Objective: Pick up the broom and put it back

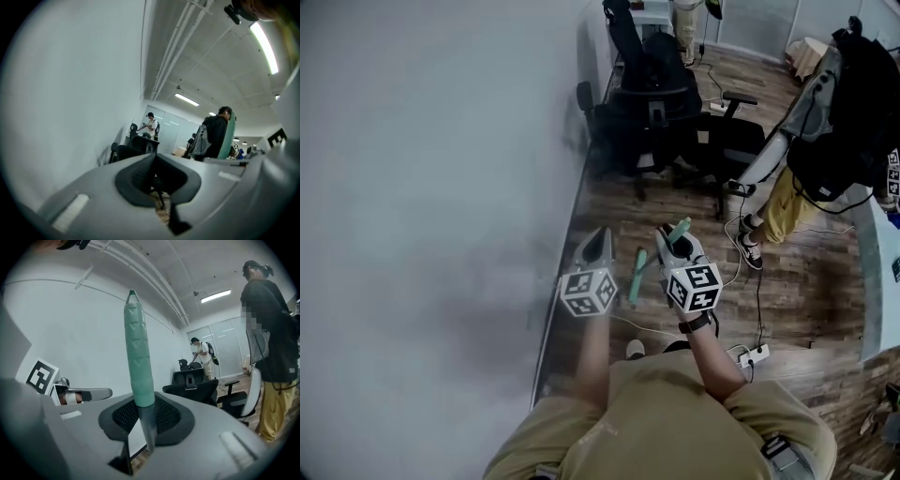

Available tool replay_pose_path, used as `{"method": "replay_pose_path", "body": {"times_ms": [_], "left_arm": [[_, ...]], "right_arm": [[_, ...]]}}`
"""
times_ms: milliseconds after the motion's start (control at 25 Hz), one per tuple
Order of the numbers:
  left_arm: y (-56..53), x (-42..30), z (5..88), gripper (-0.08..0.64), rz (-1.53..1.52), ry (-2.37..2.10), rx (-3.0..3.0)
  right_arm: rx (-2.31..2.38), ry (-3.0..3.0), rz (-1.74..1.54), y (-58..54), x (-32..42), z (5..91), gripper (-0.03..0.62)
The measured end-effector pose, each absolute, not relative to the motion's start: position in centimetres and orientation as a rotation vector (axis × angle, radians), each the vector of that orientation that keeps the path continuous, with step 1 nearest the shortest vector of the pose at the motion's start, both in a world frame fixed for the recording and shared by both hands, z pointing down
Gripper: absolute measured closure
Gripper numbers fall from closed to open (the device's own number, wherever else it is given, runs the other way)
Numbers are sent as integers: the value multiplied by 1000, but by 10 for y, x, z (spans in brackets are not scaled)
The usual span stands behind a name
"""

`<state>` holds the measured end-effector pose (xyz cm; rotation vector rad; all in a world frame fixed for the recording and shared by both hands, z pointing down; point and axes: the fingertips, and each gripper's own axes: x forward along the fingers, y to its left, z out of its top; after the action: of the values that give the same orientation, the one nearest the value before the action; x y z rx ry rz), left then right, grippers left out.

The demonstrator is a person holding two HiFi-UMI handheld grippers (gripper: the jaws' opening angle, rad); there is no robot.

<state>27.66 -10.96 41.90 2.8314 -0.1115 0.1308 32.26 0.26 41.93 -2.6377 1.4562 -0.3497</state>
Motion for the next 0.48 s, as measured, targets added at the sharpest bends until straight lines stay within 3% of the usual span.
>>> {"method": "replay_pose_path", "body": {"times_ms": [480], "left_arm": [[-163, 343, 448, 557, 175, -174, 2813]], "right_arm": [[-2599, 1529, -384, -59, 395, 443, 522]]}}
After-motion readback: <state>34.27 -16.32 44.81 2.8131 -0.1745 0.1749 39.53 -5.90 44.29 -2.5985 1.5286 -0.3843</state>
